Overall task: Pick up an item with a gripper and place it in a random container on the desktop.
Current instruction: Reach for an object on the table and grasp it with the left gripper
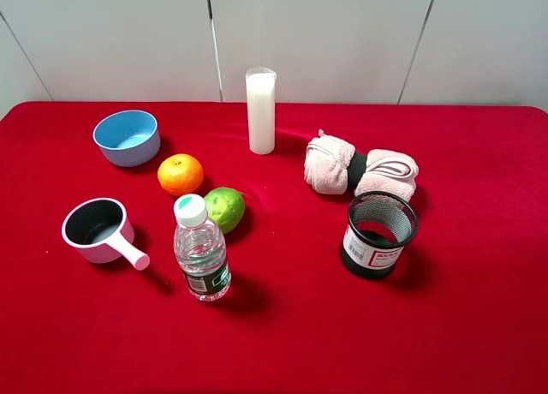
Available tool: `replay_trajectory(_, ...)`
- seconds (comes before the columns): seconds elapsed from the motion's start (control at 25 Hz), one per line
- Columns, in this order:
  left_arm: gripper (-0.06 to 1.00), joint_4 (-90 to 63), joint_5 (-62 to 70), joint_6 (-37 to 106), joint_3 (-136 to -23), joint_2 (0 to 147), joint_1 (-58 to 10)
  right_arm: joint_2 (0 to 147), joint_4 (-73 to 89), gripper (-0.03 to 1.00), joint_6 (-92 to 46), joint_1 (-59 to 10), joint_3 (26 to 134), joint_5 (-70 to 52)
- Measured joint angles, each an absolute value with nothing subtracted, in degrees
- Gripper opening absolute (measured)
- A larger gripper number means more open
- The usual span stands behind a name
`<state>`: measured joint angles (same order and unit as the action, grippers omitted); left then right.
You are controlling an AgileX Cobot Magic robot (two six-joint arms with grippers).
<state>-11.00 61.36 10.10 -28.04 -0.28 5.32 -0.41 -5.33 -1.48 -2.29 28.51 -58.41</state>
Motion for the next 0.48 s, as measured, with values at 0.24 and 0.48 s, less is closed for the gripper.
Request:
replay_trajectory(0.24,0.96,-11.0,61.4,10.1,-28.0,-0.3,5.3,-0.4,-5.3,0.69,-1.5,-2.3,28.5,-58.4)
replay_trajectory(0.48,0.96,-11.0,61.4,10.1,-28.0,-0.3,5.3,-0.4,-5.3,0.69,-1.5,-2.3,28.5,-58.4)
